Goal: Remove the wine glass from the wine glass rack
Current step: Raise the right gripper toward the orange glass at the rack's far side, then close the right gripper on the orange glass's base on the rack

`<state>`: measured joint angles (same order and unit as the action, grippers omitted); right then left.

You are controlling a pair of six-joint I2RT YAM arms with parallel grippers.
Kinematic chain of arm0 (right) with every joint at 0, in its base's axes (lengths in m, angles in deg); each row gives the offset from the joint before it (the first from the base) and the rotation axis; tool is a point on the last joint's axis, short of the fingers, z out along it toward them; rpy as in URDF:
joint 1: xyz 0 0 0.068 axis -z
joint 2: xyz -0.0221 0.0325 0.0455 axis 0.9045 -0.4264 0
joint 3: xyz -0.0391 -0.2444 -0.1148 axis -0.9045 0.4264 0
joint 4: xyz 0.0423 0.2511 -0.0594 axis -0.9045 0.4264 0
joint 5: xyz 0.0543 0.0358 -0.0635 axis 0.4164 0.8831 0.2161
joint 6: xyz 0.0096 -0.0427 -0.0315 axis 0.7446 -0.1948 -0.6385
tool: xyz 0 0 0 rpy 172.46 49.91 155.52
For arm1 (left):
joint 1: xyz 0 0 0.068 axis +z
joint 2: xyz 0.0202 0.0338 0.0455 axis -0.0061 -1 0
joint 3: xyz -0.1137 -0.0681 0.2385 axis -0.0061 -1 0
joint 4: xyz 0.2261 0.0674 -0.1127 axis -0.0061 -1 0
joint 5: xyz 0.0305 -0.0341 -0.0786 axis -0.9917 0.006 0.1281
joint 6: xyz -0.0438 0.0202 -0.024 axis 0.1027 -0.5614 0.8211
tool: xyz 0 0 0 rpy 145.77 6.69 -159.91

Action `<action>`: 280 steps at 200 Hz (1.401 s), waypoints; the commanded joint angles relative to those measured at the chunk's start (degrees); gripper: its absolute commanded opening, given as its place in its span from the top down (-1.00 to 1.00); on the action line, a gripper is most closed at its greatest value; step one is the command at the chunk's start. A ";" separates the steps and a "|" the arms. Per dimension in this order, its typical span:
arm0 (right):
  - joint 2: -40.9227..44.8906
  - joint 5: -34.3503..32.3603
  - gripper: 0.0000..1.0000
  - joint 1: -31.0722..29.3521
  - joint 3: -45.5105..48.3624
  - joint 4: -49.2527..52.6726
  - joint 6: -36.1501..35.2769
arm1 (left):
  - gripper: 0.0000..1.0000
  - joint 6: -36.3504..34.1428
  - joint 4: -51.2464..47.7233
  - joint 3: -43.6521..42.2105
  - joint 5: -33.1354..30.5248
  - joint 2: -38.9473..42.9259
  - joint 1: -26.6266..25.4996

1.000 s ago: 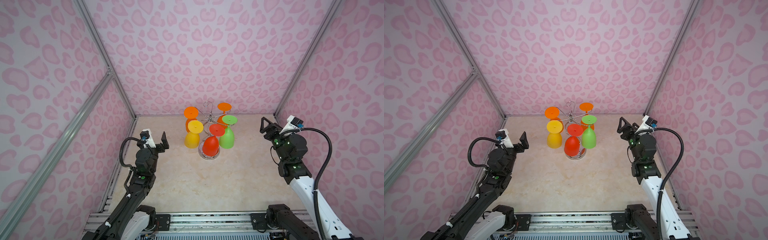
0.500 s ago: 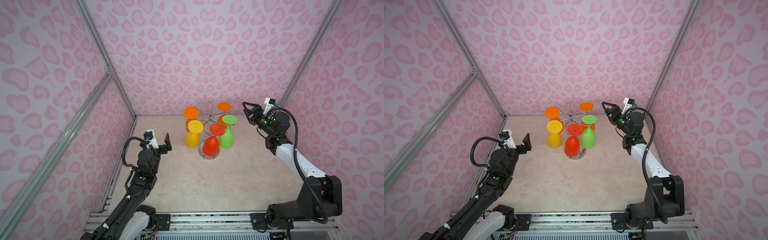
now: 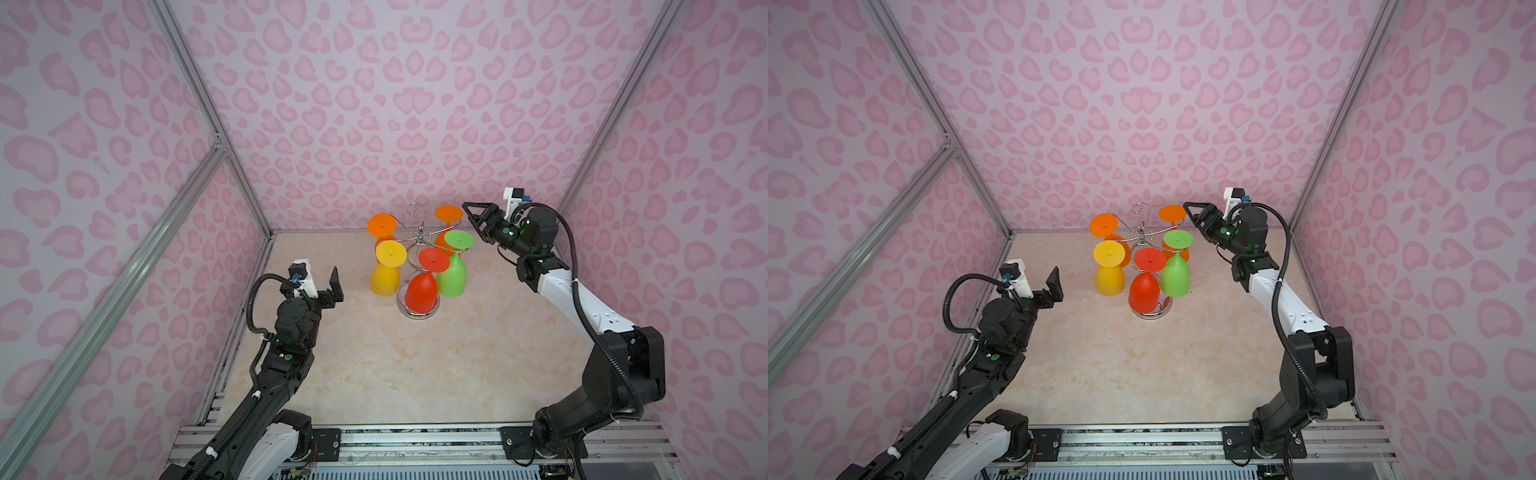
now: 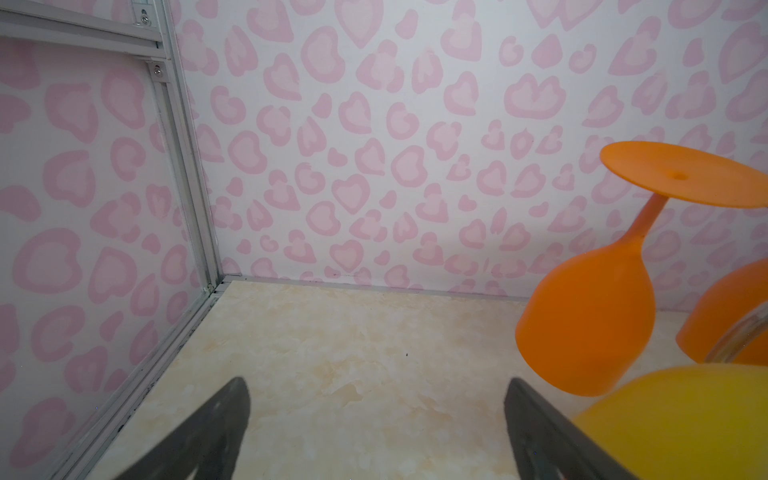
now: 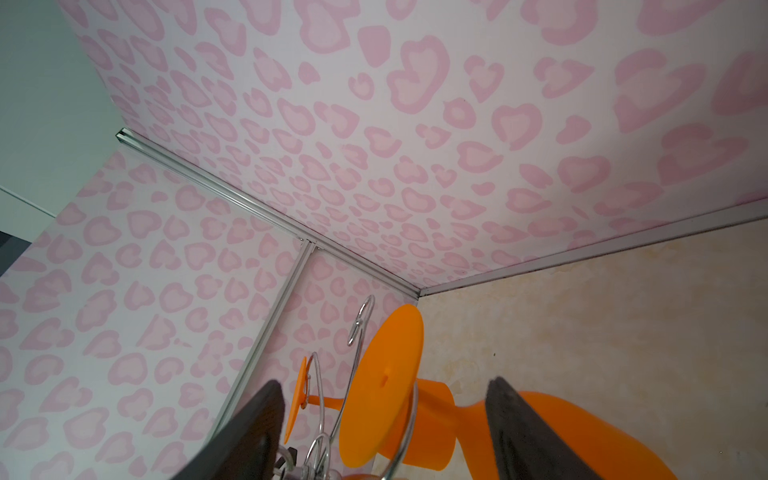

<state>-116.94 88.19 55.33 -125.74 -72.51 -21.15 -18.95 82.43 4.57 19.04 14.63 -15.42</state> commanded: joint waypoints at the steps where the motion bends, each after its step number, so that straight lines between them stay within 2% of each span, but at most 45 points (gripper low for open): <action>1: -0.99 0.00 -0.52 -0.43 -0.72 0.40 -1.22 | -0.94 -0.53 0.47 0.75 -0.66 0.15 0.11; 90: -4.22 -0.52 -0.40 -1.82 -4.77 1.80 -2.50 | -0.94 -0.81 0.56 1.03 -0.40 0.02 0.07; 159: -4.58 -0.44 -0.08 -1.99 -5.25 2.15 -2.72 | -0.94 -0.84 0.47 1.11 -0.22 0.00 0.09; 280: -6.23 -0.44 0.29 -2.24 -7.05 4.24 -3.39 | -0.94 -1.11 0.36 0.75 -0.62 0.24 0.05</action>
<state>-122.64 87.58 53.25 -132.34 -67.79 -24.08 -19.48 82.43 4.86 19.04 14.63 -15.42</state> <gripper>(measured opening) 0.368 0.972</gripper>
